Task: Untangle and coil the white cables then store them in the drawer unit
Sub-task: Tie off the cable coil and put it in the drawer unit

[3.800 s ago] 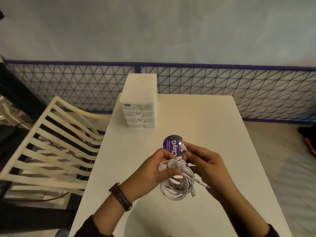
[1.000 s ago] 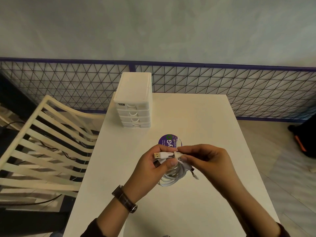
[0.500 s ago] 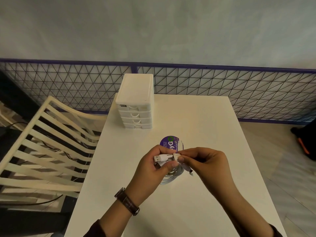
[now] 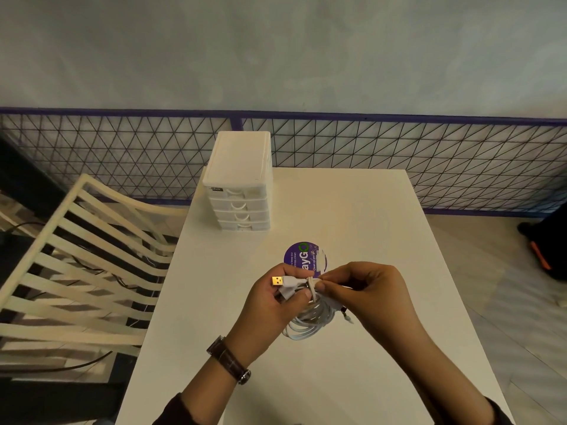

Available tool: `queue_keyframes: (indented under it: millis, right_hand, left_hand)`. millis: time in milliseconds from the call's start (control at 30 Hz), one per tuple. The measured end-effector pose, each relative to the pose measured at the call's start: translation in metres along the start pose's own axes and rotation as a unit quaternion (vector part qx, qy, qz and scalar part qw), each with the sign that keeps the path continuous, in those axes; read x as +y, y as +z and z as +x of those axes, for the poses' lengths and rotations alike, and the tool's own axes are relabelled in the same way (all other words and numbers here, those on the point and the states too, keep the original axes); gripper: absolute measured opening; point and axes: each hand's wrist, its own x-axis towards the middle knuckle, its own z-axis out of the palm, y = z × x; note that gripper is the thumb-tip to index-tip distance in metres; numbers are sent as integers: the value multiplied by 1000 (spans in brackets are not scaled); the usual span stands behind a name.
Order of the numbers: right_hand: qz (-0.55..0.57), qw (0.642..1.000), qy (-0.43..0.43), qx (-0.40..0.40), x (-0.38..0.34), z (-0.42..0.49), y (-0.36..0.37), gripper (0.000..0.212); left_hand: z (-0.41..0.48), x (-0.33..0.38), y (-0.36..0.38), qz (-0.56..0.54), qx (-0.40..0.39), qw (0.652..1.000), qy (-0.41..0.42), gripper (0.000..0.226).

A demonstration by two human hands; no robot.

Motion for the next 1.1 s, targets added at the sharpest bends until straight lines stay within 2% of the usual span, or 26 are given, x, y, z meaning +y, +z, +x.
queue_keyframes:
  millis: [133, 233, 400, 600, 733, 800, 900, 967, 1100]
  right_hand:
    - [-43, 999, -34, -1, 0, -1, 2, 26]
    - [-88, 992, -80, 27, 5, -5, 8, 23]
    - [-76, 986, -132, 62, 9, -12, 14, 21]
    - [-94, 982, -156, 47, 7, -29, 30, 45]
    - [-74, 985, -152, 37, 13, -30, 28, 67]
    - [-19, 990, -137, 34, 13, -23, 23, 61]
    - [99, 991, -92, 25, 13, -15, 18, 33]
    - [106, 991, -85, 7, 14, -11, 15, 20]
    - [23, 992, -122, -28, 14, -7, 13, 19]
  left_hand:
    - [0, -2, 0, -11, 2, 1000, 5, 21]
    - [1, 0, 1, -15, 7, 1000, 14, 29]
    - [-2, -2, 2, -31, 15, 999, 15, 31]
    - [2, 2, 5, -29, 82, 996, 30, 29]
    - [-2, 4, 2, -25, 60, 997, 29, 33]
    - [-2, 5, 1, -41, 63, 997, 28, 29]
    - [-3, 7, 1, -55, 85, 994, 33, 22]
    - [-5, 7, 0, -56, 89, 994, 37, 22]
    - [-7, 9, -3, -65, 83, 994, 33, 21]
